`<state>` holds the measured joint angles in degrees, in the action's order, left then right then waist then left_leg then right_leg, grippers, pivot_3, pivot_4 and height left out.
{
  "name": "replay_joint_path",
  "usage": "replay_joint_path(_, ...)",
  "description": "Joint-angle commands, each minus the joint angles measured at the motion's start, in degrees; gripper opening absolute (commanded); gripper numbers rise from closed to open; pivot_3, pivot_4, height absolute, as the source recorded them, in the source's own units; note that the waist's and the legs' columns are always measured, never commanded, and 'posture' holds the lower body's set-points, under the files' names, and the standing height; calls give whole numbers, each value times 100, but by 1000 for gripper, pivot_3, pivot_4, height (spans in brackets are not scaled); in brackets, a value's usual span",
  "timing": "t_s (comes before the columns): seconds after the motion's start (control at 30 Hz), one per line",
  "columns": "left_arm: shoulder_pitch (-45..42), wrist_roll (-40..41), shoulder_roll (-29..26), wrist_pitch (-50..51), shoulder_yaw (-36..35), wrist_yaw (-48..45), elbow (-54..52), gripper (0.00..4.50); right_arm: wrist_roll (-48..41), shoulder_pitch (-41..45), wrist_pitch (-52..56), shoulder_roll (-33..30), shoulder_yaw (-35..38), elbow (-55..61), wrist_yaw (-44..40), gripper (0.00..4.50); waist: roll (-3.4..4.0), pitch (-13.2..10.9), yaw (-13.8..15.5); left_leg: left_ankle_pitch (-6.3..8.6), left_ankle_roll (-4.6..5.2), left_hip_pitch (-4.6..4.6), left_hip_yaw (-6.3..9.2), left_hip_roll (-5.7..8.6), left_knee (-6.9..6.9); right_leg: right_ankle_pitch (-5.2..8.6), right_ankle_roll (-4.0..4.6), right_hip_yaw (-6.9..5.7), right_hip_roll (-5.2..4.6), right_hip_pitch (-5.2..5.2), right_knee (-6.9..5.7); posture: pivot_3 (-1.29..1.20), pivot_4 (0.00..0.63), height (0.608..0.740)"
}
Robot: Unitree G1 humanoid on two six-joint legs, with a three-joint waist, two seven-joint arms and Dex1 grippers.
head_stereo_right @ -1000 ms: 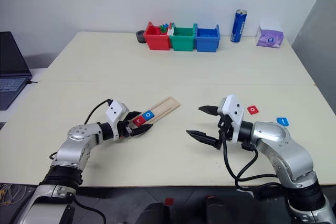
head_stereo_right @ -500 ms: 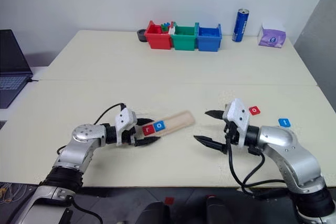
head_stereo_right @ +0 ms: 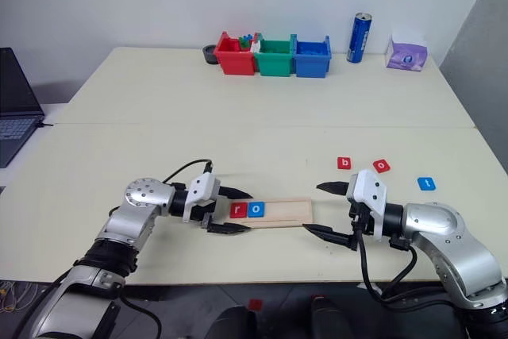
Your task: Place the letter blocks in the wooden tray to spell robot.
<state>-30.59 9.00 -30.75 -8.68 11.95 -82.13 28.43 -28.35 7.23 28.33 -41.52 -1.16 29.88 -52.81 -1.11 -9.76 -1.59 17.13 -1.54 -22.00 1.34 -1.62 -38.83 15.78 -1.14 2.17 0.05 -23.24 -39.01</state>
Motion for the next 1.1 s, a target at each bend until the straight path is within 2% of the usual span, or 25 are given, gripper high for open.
replay_joint_path(0.03,-207,-38,69,-251,12,-55,183,3396,-38,101,-130,61,38,176,46,4500,0,0,-1,0,0,1,0,0,0,0,0,1,0,0,-1,0,150,740)
replay_joint_path(0.57,-107,-162,-67,-553,10,-260,517,3396,-16,201,-101,173,-18,166,135,4500,0,0,-1,0,0,1,2,-1,0,0,0,0,0,0,-2,0,150,740)
replay_joint_path(0.63,-97,-177,-65,-535,17,-243,523,4124,-12,214,-104,177,-24,157,134,4500,0,0,-2,0,0,2,2,-1,0,0,0,0,0,0,-3,0,150,740)
replay_joint_path(0.7,-108,-165,-51,-467,11,-227,512,4438,-18,220,-98,174,-24,159,133,4500,0,0,-1,0,0,2,3,-1,0,0,0,0,0,0,-3,0,150,740)
replay_joint_path(0.93,-134,-91,-140,-210,-17,-342,374,4438,-17,211,-90,162,-22,141,144,4500,0,1,-3,0,0,4,2,-1,0,0,0,0,0,1,-5,0,150,740)
replay_joint_path(1.1,-225,163,-387,342,-166,-470,-202,4438,-43,128,-43,165,48,176,243,4500,0,0,-12,0,0,4,4,-2,0,0,0,0,3,0,-6,0,150,740)
